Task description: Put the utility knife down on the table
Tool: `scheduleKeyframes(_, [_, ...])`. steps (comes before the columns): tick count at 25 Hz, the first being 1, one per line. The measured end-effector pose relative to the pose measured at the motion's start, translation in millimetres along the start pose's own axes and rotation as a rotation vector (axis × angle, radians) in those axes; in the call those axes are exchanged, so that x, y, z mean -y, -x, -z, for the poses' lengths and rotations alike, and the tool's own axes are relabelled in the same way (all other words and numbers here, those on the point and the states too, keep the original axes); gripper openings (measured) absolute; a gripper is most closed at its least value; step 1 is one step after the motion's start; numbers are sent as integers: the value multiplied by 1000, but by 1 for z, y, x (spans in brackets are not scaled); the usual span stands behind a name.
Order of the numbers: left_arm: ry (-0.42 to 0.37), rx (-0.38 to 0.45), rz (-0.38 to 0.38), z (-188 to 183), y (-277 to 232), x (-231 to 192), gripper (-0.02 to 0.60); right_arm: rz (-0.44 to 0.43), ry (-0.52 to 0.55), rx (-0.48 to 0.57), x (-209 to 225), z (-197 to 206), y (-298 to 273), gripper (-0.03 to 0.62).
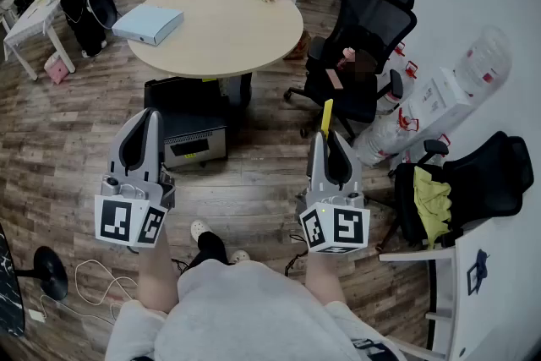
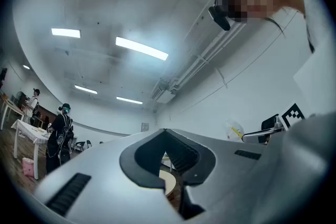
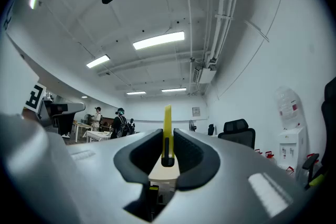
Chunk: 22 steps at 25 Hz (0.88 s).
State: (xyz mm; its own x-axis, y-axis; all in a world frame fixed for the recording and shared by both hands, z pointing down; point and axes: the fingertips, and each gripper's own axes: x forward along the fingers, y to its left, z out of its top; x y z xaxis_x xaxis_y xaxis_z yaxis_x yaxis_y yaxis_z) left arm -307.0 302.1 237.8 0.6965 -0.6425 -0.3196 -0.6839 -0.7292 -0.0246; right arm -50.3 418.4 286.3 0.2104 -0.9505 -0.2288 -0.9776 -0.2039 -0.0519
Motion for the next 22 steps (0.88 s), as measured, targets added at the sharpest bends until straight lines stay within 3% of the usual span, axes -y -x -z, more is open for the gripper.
scheduleKeyframes(22, [16, 29, 15, -5, -16, 3, 8, -15, -10, 3, 6, 1, -11, 74])
